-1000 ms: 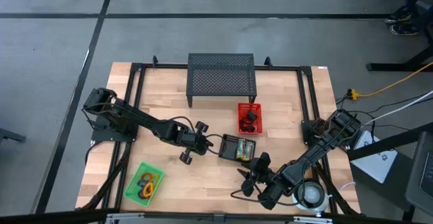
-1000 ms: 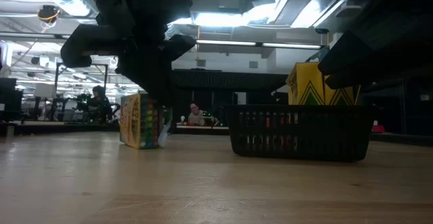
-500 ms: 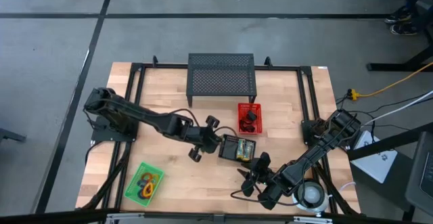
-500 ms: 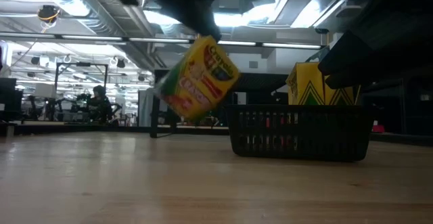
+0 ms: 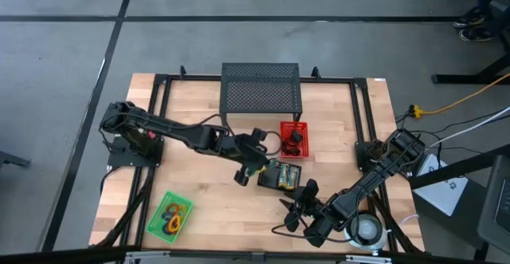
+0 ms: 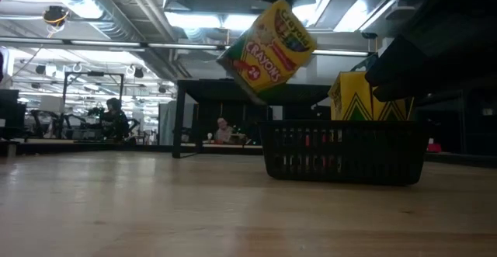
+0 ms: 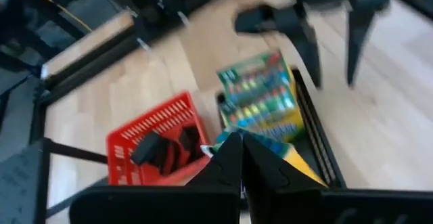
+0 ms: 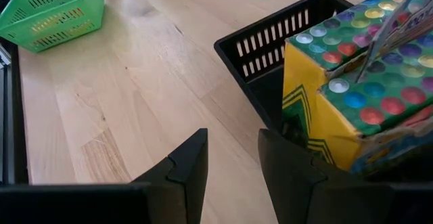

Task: Pick & Place Office Desk Supplies
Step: Put the crayon box into the black bin

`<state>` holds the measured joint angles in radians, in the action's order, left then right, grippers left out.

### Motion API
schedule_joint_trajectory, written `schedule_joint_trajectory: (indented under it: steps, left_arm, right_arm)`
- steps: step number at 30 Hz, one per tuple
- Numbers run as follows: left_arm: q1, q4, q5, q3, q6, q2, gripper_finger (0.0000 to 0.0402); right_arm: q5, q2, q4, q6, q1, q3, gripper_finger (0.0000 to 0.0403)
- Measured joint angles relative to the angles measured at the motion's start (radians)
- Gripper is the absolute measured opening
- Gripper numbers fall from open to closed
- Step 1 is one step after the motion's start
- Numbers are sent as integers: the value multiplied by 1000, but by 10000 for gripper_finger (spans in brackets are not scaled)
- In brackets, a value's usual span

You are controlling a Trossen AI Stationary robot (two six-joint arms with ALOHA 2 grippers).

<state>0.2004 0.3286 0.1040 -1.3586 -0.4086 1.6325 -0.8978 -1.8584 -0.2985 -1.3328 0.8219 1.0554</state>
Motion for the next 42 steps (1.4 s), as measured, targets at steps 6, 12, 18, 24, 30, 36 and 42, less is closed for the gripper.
schedule_joint_trajectory:
  steps: [6, 12, 18, 24, 30, 36, 42]
  left_arm:
    - [-8, -104, 28, 0, 35, 0, 1]
    - [-26, -115, 31, 17, 90, 0, 1]
    - [-27, -222, 33, 107, 139, 8, 1]
    - [-27, -343, 27, 158, 183, 25, 1]
    - [-27, -459, 9, 158, 210, 78, 1]
    - [-27, -551, 24, 158, 264, 143, 1]
    - [-27, -616, 5, 158, 304, 195, 1]
  right_arm:
    - [-3, 0, 0, 7, 0, 0, 132]
    - [-3, 0, 0, 7, 0, 0, 132]
    - [-3, 0, 0, 9, 0, 0, 132]
    - [-22, 0, 0, 11, 0, 0, 132]
    - [-22, 0, 2, 14, 0, 0, 132]
    - [-26, 0, 10, 19, 0, 0, 132]
    - [-21, 0, 11, 21, 0, 0, 132]
